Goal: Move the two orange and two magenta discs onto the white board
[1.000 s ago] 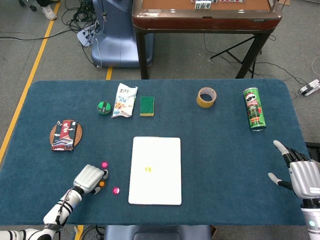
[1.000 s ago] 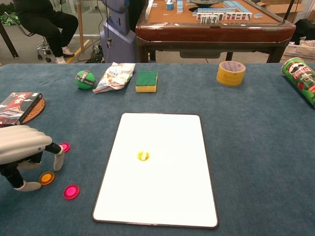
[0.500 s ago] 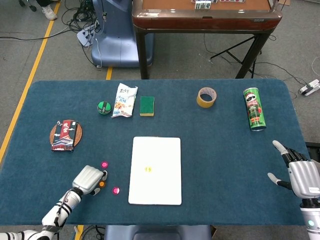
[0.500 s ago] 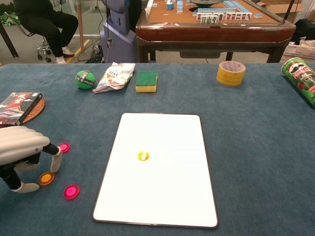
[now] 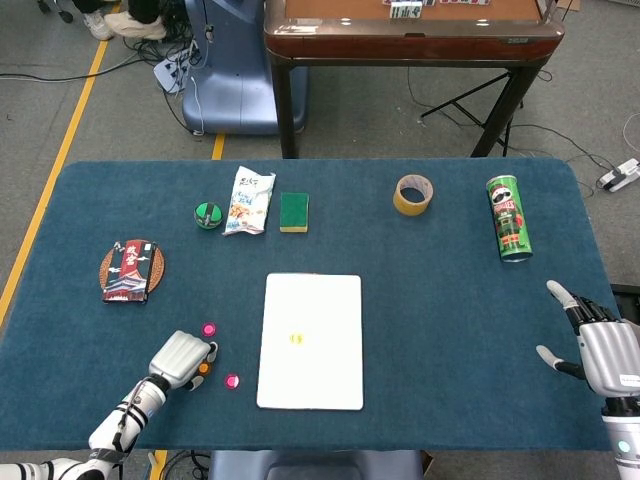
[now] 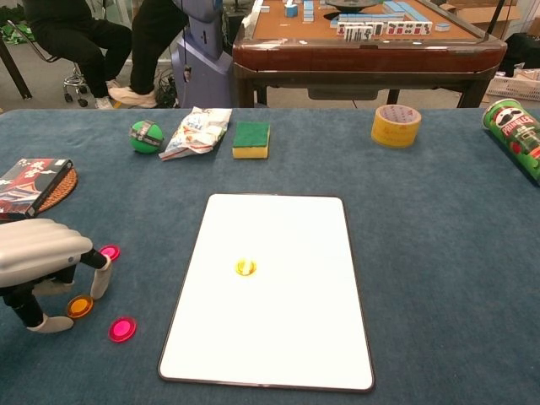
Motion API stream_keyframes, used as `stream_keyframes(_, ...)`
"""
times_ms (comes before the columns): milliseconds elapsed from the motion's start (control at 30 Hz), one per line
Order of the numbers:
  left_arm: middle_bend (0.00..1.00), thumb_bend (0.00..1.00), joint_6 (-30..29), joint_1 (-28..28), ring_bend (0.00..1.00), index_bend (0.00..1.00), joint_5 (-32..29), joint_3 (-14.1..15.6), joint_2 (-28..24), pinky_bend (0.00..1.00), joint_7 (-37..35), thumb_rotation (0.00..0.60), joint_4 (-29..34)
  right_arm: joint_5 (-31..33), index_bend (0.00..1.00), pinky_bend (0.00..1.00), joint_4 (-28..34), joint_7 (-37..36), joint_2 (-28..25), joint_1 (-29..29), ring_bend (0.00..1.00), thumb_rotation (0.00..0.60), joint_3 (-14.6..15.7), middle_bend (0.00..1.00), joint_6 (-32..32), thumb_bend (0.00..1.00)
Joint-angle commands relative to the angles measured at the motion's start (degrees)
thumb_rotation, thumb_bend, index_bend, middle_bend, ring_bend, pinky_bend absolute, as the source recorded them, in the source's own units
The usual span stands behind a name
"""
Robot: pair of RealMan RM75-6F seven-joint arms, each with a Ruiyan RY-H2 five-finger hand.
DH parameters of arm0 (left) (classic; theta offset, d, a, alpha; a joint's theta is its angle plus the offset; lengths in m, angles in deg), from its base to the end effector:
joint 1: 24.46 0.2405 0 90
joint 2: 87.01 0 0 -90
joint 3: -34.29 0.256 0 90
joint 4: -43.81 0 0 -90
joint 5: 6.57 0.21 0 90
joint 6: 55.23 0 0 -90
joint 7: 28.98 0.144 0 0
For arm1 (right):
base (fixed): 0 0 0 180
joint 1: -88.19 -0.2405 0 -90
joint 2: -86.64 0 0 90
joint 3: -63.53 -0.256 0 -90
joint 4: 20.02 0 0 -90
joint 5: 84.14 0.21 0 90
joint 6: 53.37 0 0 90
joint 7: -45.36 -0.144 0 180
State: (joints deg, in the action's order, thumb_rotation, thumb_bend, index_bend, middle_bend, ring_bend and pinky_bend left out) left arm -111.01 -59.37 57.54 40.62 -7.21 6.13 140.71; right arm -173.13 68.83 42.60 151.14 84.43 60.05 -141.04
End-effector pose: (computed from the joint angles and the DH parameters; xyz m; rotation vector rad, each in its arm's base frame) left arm -0.2221 0.2451 -0.0115 -2.1167 -0.8516 -0.4806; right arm -0.3152 -0.1777 0.1672 1.3866 -0.8474 0.9508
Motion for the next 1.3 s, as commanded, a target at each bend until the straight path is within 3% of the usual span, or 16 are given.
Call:
stream_keyframes(33,1.0,0.27,-0.1,0.1,1.0,0.59,0.2,-0.1,0.1,1.0,-0.1,0.6,-0.1,0.0,0.13,0.38,0.0,0.1,0.0,0.0,0.26,0.6,0.0,0.26,0.0,0.0)
stream_keyframes(400,1.0,0.32,-0.1,0.1,1.0,0.65,0.1,-0.9,-0.1,1.0,-0.1,0.6,0.3,0.1,0.13,0.38,0.0,0.0,0.0,0.0,0.26,0.6,0.0,0.26,0.0,0.0)
stream_keyframes(767,1.0,0.32,-0.8,-3.0,1.0,0.65,-0.1,-5.3,-2.5,1.0,2.1,0.6,8.3,-0.1,0.13,0.38,0.1,-0.1,-0.1,0.1,0.26,0.6,0.0,0.26,-0.2,0.0)
stream_keyframes(1000,1.0,0.32,-0.7,-6.8,1.0,0.64,-2.0,-8.1,0.4,1.0,7.2,0.6,12.1,-0.1,0.13,0.38,0.2,-0.8,-0.5,0.4,0.26,0.6,-0.1,0.26,-0.9,0.0)
stream_keyframes(1300,1.0,0.32,-1.0,-11.5,1.0,0.64,-7.3,-10.3,5.9,1.0,13.8,0.6,11.8,-0.1,0.13,0.38,0.1,-2.7,-1.3,1.2,0.26,0.6,-0.3,0.26,-2.4,0.0)
